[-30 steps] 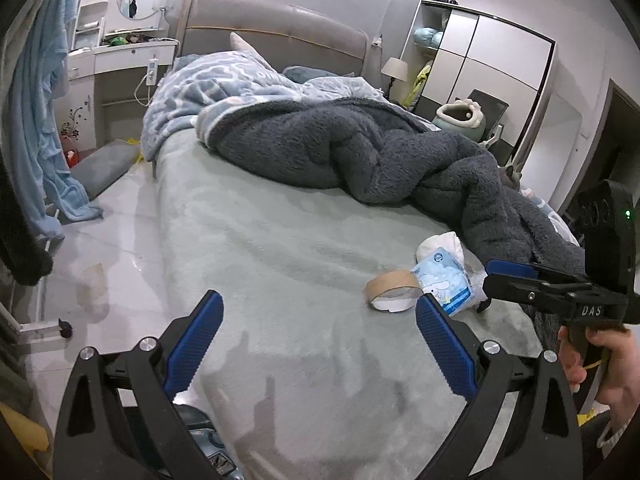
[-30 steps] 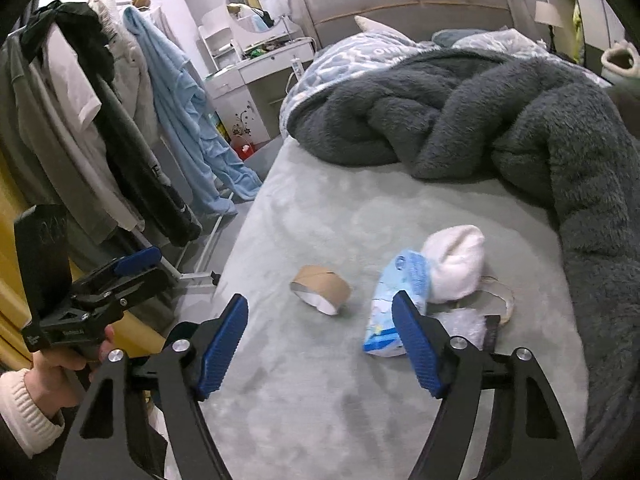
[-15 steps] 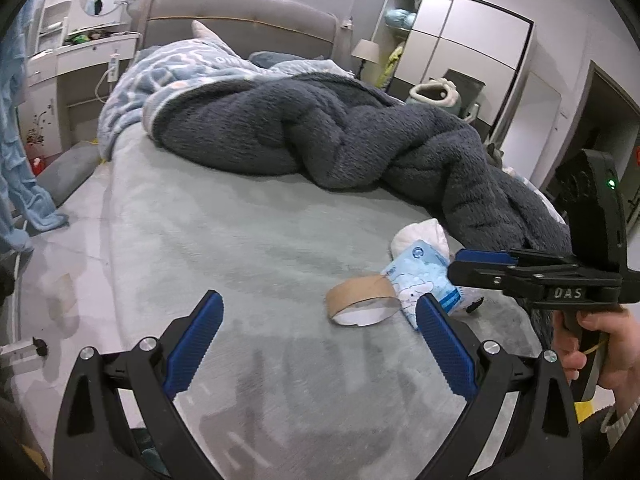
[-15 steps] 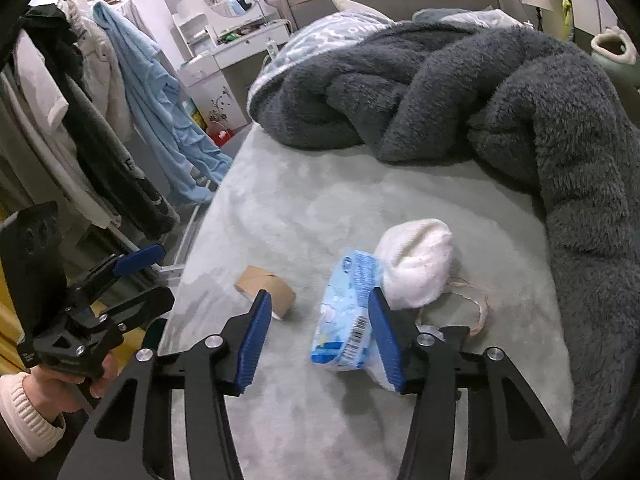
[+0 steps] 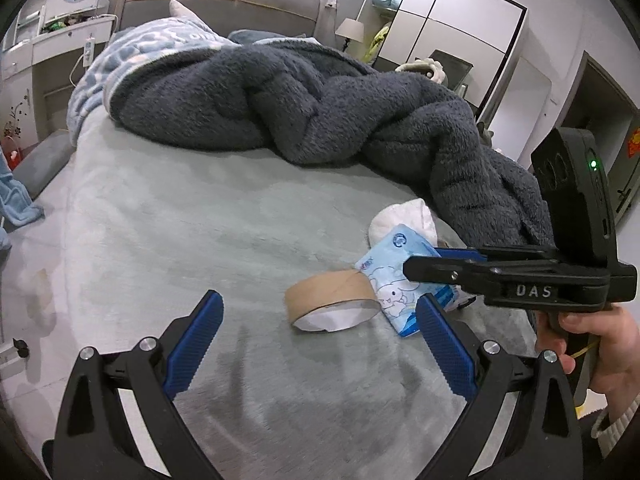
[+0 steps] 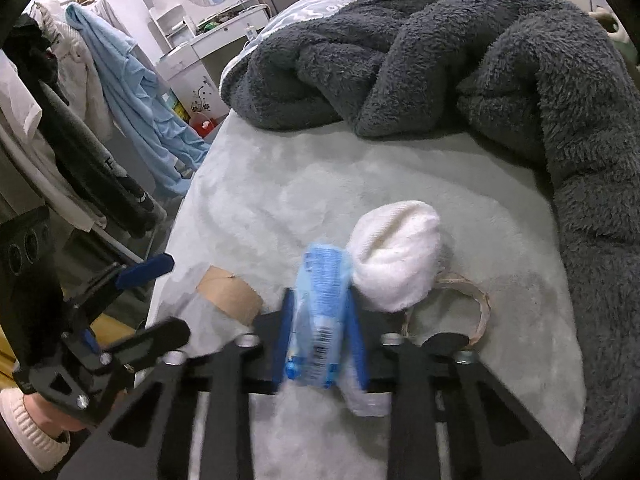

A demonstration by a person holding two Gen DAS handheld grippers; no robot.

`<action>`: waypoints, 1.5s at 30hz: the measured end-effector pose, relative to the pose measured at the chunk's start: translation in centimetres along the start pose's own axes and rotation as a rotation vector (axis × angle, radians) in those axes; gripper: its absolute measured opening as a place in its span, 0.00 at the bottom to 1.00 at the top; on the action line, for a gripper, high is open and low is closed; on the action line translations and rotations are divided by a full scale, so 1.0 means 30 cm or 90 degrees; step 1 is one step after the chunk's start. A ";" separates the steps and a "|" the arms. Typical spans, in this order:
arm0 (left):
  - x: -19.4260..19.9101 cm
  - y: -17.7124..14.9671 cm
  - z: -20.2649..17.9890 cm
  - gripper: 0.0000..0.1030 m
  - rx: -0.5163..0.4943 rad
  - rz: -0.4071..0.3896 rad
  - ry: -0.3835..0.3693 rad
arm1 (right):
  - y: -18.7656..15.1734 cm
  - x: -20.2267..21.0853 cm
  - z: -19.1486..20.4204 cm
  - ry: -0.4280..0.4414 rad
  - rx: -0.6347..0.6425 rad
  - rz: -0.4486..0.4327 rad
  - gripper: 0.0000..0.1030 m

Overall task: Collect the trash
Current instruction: 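Grasp the blue wipes pack with the right tool while the left tool grasps the tape roll, then carry the tape roll and wipes pack over the teal bin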

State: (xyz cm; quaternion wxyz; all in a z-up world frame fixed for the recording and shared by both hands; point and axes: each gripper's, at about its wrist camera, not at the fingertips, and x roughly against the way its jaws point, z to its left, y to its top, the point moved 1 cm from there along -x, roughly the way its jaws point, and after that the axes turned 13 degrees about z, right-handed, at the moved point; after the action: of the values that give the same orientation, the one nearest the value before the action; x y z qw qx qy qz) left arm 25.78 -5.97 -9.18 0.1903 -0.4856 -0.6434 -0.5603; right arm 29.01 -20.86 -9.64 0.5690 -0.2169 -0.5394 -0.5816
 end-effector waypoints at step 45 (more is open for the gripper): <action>0.099 -0.123 -0.046 0.59 0.023 0.026 0.089 | -0.122 0.267 0.214 0.075 0.011 -0.137 0.08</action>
State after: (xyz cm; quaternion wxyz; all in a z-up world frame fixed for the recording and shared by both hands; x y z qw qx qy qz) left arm 20.94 -5.63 -8.41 0.2550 -0.4547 -0.6285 -0.5773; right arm 21.34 -19.50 -2.01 0.5360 -0.1184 -0.5302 -0.6462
